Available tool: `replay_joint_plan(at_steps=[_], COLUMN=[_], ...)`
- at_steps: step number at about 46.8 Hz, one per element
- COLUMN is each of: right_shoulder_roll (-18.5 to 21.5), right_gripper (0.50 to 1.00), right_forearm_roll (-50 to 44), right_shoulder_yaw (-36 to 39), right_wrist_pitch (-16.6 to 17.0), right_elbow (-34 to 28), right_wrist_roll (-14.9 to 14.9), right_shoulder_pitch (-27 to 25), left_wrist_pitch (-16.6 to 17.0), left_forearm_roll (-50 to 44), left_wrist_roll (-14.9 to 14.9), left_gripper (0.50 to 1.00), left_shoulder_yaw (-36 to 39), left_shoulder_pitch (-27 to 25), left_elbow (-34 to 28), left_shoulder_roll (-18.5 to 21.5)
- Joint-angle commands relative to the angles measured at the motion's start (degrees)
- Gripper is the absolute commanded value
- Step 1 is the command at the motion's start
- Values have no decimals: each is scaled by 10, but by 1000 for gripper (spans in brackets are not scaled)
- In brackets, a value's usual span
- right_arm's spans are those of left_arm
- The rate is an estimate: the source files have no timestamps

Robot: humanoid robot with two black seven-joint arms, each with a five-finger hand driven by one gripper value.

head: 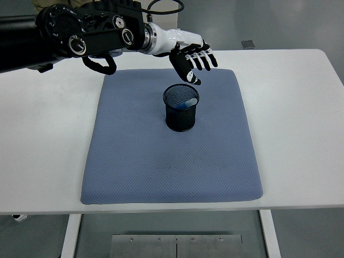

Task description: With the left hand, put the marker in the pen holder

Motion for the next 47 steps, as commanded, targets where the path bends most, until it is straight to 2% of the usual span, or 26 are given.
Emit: replay_joint_plan(at_steps=[1,6,10,12,18,22,25,28,36,42,47], right_shoulder_roll=[0,0,0,0,0,0,0,0,0,0,0], right_gripper=[1000,1000,1000,1000,1000,1000,1000,1000,1000,1000,1000], right_forearm_roll=[0,-1,-1,0,0,-1,-1,-1,-1,-1,-1], right_shoulder_yaw=[0,0,0,0,0,0,0,0,0,0,0], right_wrist_pitch=[0,0,0,0,0,0,0,0,0,0,0], right_elbow=[-1,-1,0,-1,-1,0,0,-1,0,-1,-1], right_wrist_roll=[0,0,0,0,0,0,-1,0,0,0,0], right_shoulder_pitch=[0,0,0,0,0,0,0,0,0,0,0], left_wrist_pitch=[0,1,12,28,106,154,177,180,173,173,173], left_forearm_roll=[-2,-1,1,6,5,0,-2,-3,-3,-4,-4], left_wrist_roll=[1,2,2,2,-7,-15,-22,-29,-33,-35,-35], left_gripper=[1000,1000,1000,1000,1000,1000,1000,1000,1000,1000,1000], left_shoulder_yaw=[0,3,3,3,-16,-68,-115,-170,-332,-411,-468], left_shoulder_pitch=[-1,5,30,39,83,119,157,198,308,371,419], left_elbow=[6,6,9,14,21,22,28,47,122,159,164], left_shoulder_roll=[8,33,59,79,131,160,183,197,196,188,181])
